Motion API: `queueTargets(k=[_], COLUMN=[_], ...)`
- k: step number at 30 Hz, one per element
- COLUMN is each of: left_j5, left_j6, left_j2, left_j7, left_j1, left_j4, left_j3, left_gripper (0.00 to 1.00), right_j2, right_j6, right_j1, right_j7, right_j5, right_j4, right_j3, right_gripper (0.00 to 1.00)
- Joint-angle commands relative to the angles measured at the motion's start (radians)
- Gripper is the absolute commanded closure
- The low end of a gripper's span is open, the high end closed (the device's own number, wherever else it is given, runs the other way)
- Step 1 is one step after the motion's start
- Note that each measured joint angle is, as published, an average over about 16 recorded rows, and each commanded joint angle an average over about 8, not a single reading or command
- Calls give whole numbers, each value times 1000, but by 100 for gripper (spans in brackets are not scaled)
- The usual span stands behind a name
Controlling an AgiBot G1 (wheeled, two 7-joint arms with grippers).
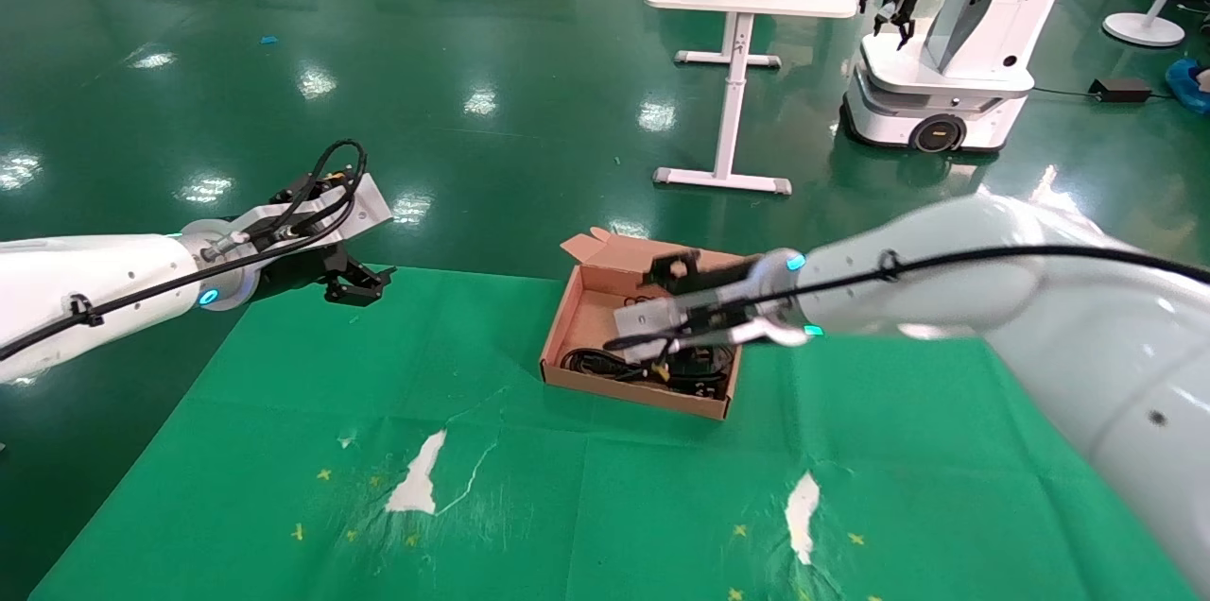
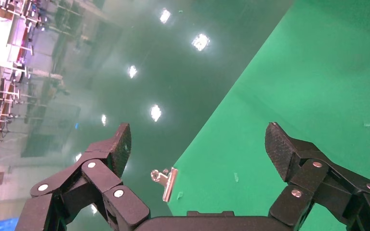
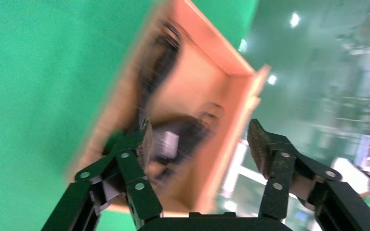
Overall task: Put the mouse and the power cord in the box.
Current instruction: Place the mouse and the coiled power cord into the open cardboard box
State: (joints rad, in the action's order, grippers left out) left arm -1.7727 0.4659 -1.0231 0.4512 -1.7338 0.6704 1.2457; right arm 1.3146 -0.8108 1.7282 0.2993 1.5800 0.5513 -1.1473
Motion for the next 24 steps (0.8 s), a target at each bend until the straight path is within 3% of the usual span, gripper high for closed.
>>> queueTargets(k=[1, 14, 24], left_j5=[0, 9, 156], left_j6=[0, 9, 154], left_j2=[0, 4, 62], left_j7=[0, -2, -40], left_j1=[0, 6, 99], left_j4=[0, 5, 91], left_j3=[0, -8, -145], left_gripper=[0, 0, 0], right_j2=[-16, -181, -309], right_j6=[-15, -176, -301], right_j1=[-15, -169, -287], right_j7=[-11, -125, -214], right_j5=[-19, -219, -373], right_j4=[16, 189, 322], right_j3=[19, 224, 381], right_gripper=[0, 0, 0])
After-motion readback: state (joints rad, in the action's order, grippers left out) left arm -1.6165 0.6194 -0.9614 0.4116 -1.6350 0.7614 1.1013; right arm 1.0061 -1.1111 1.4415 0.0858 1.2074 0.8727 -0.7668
